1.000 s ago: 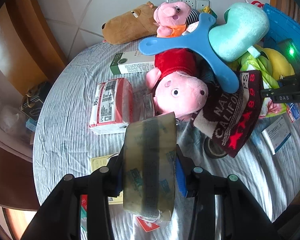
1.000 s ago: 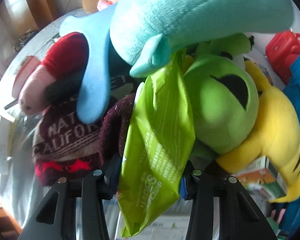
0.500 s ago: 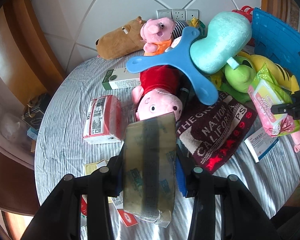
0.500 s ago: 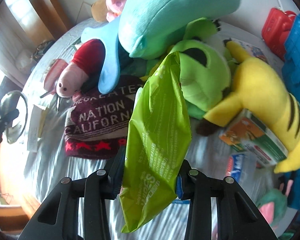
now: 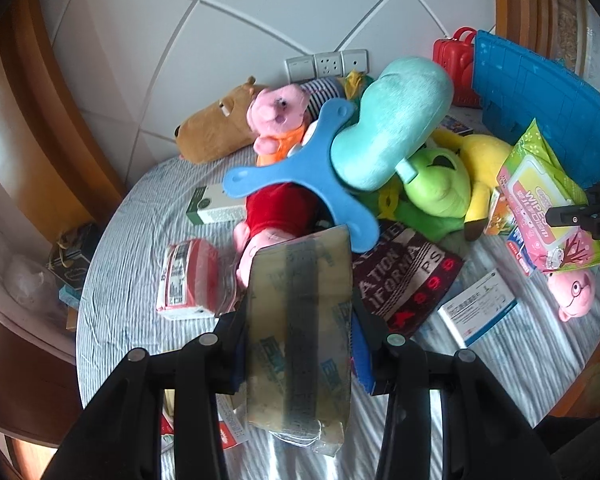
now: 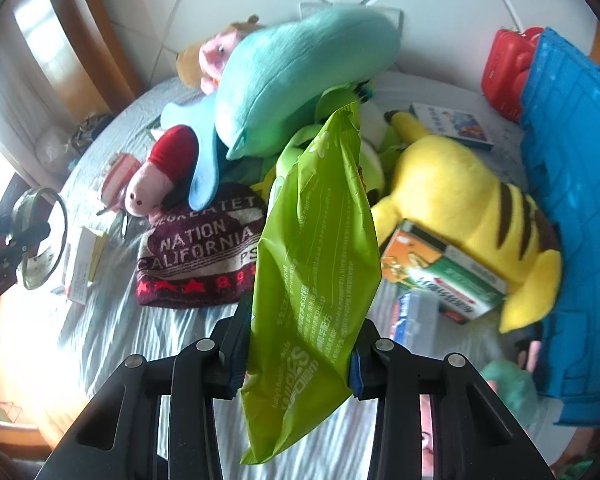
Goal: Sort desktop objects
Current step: 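Carry the tape roll and green bag to the blue crate and release them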
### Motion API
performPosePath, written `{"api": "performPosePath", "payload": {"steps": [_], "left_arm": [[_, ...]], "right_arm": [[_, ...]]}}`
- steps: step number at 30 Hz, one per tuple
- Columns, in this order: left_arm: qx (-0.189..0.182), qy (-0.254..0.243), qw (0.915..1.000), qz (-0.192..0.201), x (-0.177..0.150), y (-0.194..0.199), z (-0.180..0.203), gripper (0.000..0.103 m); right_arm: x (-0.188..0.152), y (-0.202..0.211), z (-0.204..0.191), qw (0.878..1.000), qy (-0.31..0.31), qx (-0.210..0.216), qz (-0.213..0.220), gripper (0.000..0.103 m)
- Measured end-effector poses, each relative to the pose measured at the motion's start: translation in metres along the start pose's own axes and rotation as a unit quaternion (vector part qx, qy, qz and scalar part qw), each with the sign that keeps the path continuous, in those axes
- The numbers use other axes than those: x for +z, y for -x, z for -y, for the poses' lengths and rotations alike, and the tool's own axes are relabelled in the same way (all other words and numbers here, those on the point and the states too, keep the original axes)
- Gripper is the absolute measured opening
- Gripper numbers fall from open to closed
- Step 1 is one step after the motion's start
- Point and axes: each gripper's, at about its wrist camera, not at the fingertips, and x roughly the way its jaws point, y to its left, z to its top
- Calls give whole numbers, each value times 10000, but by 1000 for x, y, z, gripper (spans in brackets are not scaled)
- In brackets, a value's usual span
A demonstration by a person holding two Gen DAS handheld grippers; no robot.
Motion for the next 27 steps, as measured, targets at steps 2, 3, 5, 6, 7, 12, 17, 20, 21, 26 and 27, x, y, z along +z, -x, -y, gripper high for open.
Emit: {"api": "performPosePath", "payload": {"steps": [2,3,5,6,7,12,17,20,21,26,27], "left_arm": [[8,-14,10000,66,9,6,11,41],[23,-22,9999,109,14,9,18,41],[33,-34,9998,188,26,15,33,41],[37,-41,9997,228,32,18,40,41],[34,-51,9996,269,38,21,49,41],[13,-175,9987,477,74,34,95,41],[-109,-342,9966,737,115,51,148,41],[-210,-491,9943,924,143,60,181,41],[-256,-535,9933,995,152,62,193,41],[-490,-756,9868,1347,201,75,254,41],[-549,-812,9852,1407,210,78,267,41]], "right_arm": [[-2,14,8,9999,-18,35,128,36],[-2,21,13,9998,-27,63,197,36],[-3,39,25,9994,-49,98,342,36],[-3,49,31,9991,-52,101,411,36],[-2,59,38,9987,-46,99,488,36],[1,111,76,9959,-36,51,908,36],[6,169,122,9908,-54,-6,1351,36],[8,200,151,9865,-92,-48,1634,36],[9,209,162,9850,-124,-67,1721,36],[8,250,214,9778,-264,-230,2068,36],[6,257,225,9767,-304,-279,2105,36]]}}
